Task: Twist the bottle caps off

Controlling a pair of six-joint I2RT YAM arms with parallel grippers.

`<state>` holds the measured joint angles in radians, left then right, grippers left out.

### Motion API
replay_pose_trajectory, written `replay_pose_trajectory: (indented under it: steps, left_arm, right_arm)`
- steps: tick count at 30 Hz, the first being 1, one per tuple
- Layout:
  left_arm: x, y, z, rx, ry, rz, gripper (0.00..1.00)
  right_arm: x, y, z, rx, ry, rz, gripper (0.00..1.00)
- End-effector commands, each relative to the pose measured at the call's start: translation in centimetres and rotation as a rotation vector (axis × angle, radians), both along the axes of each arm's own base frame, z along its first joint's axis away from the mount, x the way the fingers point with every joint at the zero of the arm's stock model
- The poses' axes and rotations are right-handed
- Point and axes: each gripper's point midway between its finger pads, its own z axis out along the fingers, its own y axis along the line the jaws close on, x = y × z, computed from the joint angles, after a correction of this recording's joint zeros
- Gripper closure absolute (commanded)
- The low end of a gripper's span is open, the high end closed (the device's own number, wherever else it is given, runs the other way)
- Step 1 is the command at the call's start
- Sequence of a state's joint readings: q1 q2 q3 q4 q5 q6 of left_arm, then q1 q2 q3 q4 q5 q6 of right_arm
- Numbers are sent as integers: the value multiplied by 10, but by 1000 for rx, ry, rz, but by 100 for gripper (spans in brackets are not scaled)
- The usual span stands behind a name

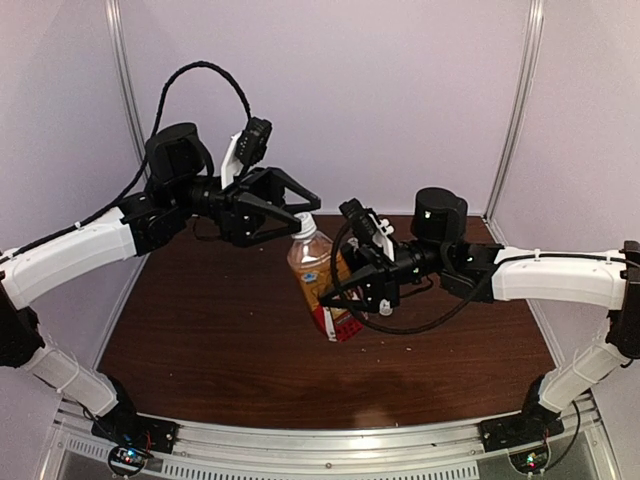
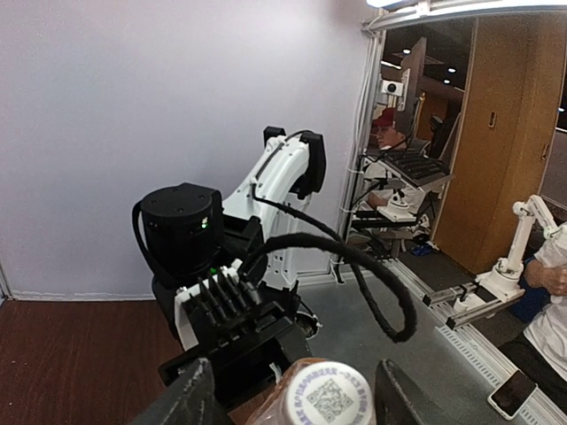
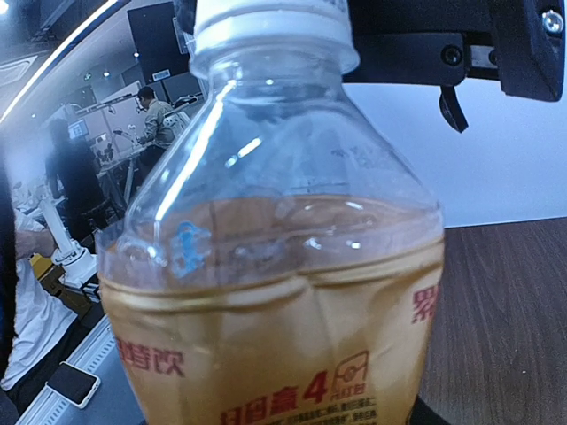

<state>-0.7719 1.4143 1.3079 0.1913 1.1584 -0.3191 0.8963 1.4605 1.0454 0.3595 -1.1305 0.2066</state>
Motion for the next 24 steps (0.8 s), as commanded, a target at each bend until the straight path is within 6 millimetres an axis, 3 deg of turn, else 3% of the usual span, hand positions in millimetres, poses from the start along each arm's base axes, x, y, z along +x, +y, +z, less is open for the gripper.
replay_pose_trajectory:
  steps: [1, 14, 17, 21, 24]
  left_arm:
    - [-7, 4, 5, -41, -29, -55, 39]
    - [-5, 2, 0, -37, -4, -61, 64]
    - [-5, 1, 0, -36, 1, -59, 75]
    - [0, 0, 1, -34, 17, -28, 90]
    - [23, -8, -3, -7, 68, 117, 100]
  right_arm:
    - [-2, -1, 19, 57, -28, 30, 56]
    - [4, -1, 14, 48, -20, 6, 56]
    - [8, -1, 15, 46, -20, -16, 56]
    - [27, -1, 10, 14, -25, -134, 57]
    - [50, -3, 0, -45, -41, -285, 57]
